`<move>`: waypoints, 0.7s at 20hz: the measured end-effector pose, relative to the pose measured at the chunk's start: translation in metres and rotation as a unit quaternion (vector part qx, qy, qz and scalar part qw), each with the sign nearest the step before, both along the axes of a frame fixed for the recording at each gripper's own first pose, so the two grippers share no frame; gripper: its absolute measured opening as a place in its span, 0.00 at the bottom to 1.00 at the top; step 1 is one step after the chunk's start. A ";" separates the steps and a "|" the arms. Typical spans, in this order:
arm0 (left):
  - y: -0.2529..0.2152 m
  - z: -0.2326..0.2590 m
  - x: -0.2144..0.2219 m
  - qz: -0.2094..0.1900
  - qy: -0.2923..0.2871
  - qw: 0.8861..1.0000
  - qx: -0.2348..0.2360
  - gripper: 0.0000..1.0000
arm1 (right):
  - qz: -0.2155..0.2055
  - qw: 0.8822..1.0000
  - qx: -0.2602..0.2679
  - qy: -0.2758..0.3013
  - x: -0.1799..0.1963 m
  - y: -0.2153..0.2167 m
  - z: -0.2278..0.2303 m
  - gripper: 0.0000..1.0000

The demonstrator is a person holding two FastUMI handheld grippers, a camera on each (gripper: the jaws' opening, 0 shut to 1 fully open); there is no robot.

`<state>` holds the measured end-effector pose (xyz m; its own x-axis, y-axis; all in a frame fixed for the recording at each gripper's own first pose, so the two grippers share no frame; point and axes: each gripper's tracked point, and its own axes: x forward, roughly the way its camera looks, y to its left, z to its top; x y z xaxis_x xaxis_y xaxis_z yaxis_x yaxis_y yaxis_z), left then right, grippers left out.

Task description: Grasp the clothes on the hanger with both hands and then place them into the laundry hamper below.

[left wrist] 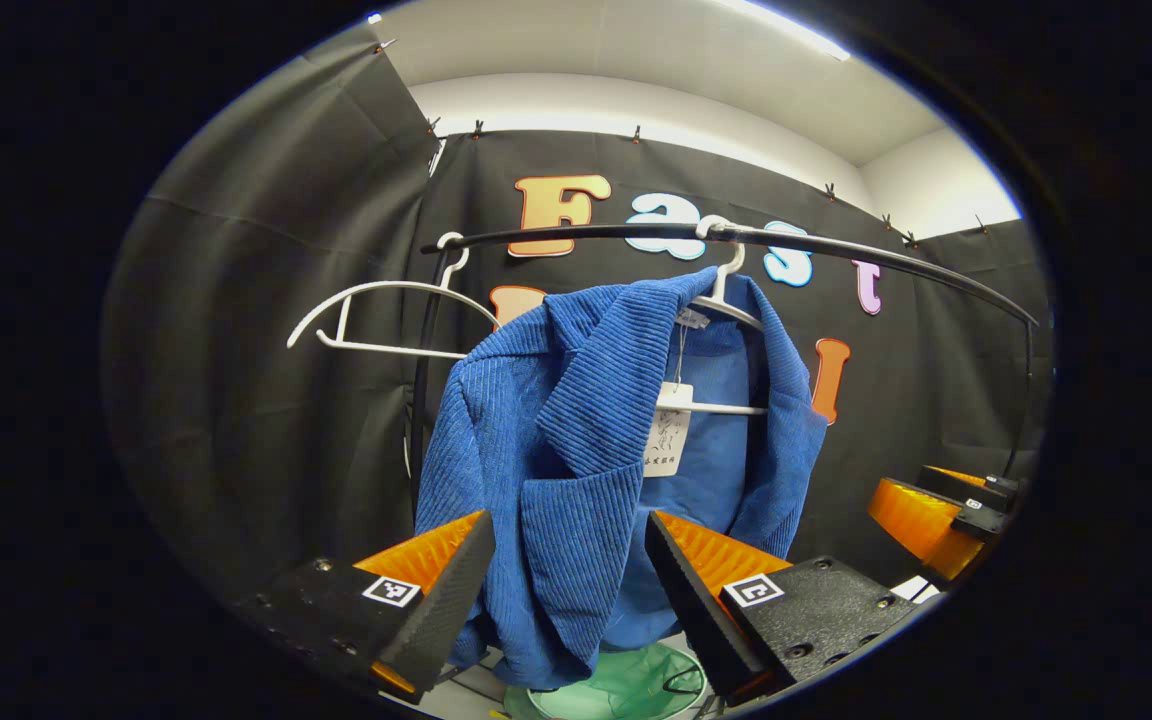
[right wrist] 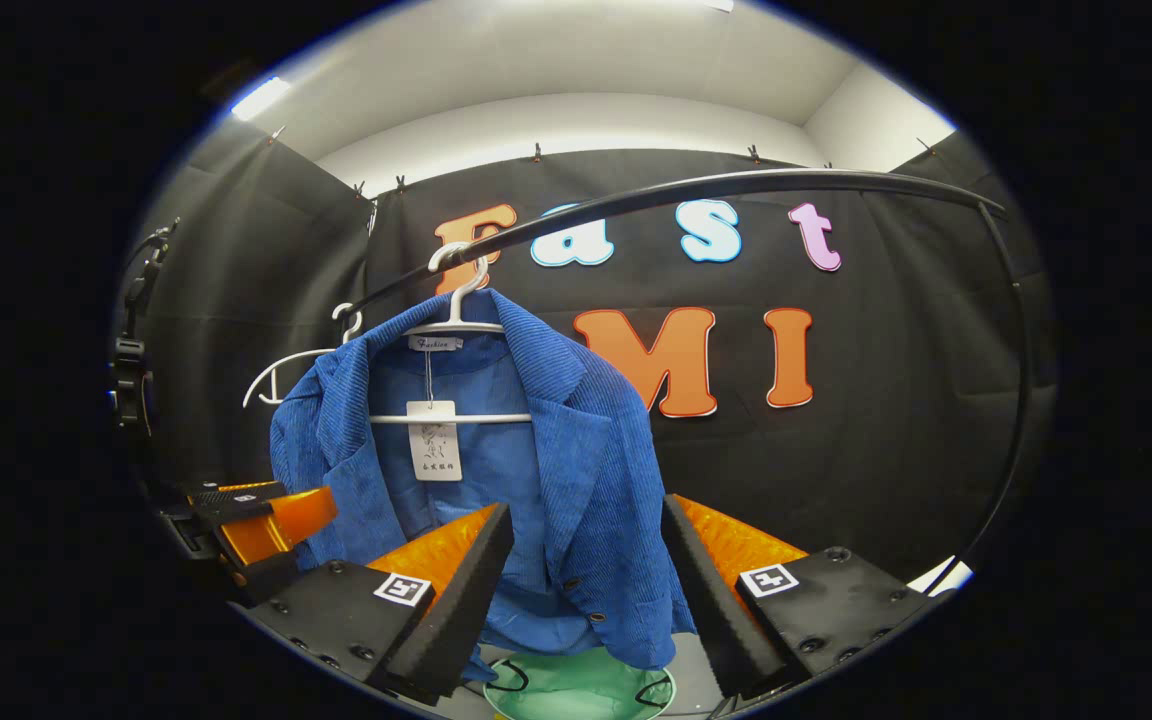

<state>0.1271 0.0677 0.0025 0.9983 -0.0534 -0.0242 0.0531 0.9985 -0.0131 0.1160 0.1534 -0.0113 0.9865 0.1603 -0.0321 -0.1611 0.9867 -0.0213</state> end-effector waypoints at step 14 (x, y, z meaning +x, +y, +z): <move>0.008 0.005 0.018 0.009 -0.001 1.000 0.011 0.92 | 0.015 1.000 -0.002 0.020 0.095 0.033 -0.022 0.80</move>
<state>0.1447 0.0755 0.0076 0.9991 -0.0351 -0.0229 0.0354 0.9993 0.0092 0.2110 0.1866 -0.0335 0.9792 0.1898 -0.0723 -0.1915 0.9813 -0.0180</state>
